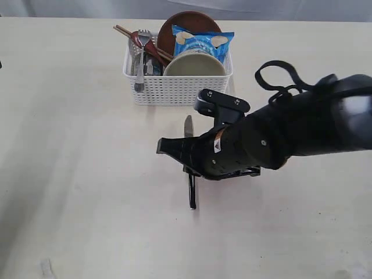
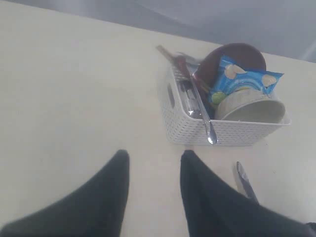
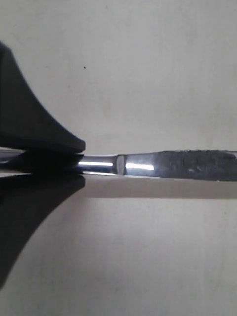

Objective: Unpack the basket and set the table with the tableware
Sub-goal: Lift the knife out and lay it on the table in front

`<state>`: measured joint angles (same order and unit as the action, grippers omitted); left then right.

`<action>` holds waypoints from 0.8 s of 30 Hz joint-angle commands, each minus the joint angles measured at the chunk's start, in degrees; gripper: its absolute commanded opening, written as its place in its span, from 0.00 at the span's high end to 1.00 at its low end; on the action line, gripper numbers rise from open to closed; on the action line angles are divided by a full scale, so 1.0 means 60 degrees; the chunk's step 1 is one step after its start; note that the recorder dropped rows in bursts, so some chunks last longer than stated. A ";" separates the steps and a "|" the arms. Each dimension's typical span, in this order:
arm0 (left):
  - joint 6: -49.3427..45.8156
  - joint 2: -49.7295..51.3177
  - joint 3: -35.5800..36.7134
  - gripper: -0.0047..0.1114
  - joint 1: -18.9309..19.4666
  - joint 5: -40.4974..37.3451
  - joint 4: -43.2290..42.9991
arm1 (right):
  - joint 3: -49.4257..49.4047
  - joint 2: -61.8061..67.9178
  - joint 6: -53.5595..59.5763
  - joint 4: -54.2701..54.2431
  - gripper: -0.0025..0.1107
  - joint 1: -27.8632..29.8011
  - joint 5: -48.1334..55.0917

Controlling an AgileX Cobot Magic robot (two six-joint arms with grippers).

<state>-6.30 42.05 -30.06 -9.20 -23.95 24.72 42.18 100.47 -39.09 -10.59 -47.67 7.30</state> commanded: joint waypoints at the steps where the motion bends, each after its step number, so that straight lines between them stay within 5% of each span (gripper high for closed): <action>1: -0.0029 -0.0017 0.0048 0.67 -0.0009 -0.0051 -0.0011 | 0.0394 0.0597 -0.0173 -0.0015 0.98 0.0017 -0.0212; 24: -0.0011 -0.0017 0.0048 0.67 -0.0009 -0.0079 -0.0011 | 0.1103 0.1349 -0.0937 -0.0578 0.98 -0.1201 -0.0716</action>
<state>-6.30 42.05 -30.06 -9.20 -24.17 24.72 48.45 108.19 -44.09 -14.06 -54.88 3.24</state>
